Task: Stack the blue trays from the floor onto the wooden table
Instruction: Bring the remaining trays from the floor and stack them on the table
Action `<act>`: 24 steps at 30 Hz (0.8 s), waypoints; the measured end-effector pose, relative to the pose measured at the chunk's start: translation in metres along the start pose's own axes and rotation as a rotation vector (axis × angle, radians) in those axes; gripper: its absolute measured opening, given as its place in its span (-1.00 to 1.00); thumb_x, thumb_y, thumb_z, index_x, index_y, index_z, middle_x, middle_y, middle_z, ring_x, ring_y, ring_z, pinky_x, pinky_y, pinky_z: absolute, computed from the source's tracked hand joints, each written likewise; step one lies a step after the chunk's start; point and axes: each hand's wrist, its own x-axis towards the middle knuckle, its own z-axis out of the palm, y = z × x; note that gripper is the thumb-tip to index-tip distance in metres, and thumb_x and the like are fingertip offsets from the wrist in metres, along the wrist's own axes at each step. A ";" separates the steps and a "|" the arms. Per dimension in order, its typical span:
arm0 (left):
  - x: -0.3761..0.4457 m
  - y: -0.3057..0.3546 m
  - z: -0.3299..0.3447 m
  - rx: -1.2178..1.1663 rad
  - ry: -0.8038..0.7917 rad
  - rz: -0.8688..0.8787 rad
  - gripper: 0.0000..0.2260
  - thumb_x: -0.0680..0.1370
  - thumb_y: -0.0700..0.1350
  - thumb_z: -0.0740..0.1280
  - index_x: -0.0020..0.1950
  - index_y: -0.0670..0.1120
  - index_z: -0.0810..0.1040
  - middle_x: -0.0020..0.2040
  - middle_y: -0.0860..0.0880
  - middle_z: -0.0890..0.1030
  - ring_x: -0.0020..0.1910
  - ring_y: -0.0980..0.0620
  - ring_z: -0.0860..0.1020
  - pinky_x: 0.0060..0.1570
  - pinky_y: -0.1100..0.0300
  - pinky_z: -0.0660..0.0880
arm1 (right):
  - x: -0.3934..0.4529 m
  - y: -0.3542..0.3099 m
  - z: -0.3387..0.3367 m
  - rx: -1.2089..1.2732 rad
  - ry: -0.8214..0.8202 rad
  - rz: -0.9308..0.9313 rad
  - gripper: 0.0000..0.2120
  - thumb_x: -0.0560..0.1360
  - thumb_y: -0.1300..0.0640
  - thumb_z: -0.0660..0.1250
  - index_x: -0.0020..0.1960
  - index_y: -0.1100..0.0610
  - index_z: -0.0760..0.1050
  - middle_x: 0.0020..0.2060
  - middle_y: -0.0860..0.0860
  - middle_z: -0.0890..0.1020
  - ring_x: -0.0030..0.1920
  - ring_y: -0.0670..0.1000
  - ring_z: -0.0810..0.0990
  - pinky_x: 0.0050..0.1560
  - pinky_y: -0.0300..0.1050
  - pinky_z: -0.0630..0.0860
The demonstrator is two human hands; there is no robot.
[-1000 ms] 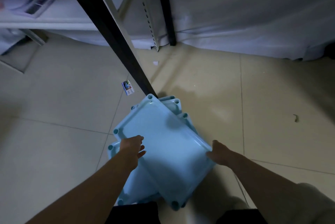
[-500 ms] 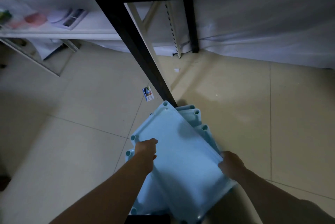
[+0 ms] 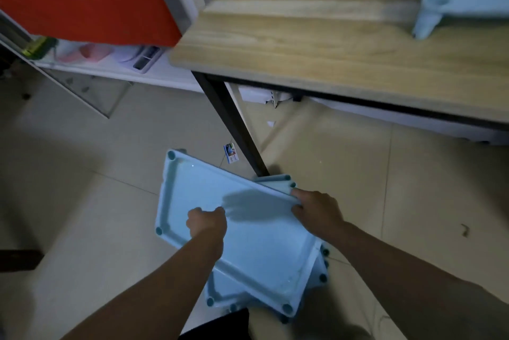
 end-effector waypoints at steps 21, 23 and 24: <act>-0.258 0.249 -0.171 0.661 0.141 1.428 -0.79 0.48 -0.21 0.23 0.01 0.02 0.57 -0.08 0.03 0.62 0.05 -0.03 0.52 0.16 0.15 0.19 | -0.129 -0.135 -0.410 -0.334 0.276 -0.257 -0.97 0.46 0.04 0.19 -0.15 -0.08 0.37 -0.16 -0.02 0.63 -0.08 0.13 0.59 -0.21 -0.08 0.41; -0.281 0.272 -0.169 0.582 0.137 1.507 -0.79 0.51 -0.24 0.21 0.03 0.00 0.56 -0.08 0.01 0.61 0.04 -0.06 0.51 0.06 0.15 0.20 | -0.145 -0.136 -0.445 -0.338 0.346 -0.197 -0.96 0.47 0.06 0.22 -0.15 -0.02 0.42 -0.16 -0.02 0.63 -0.07 0.13 0.58 -0.22 -0.11 0.33; -0.293 0.283 -0.169 0.543 0.137 1.539 -0.80 0.51 -0.25 0.21 0.02 -0.01 0.55 -0.09 0.00 0.60 0.03 -0.07 0.51 0.04 0.14 0.19 | -0.153 -0.137 -0.461 -0.334 0.401 -0.167 -0.94 0.47 0.06 0.25 -0.13 0.01 0.49 -0.15 -0.01 0.64 -0.06 0.13 0.58 -0.21 -0.13 0.30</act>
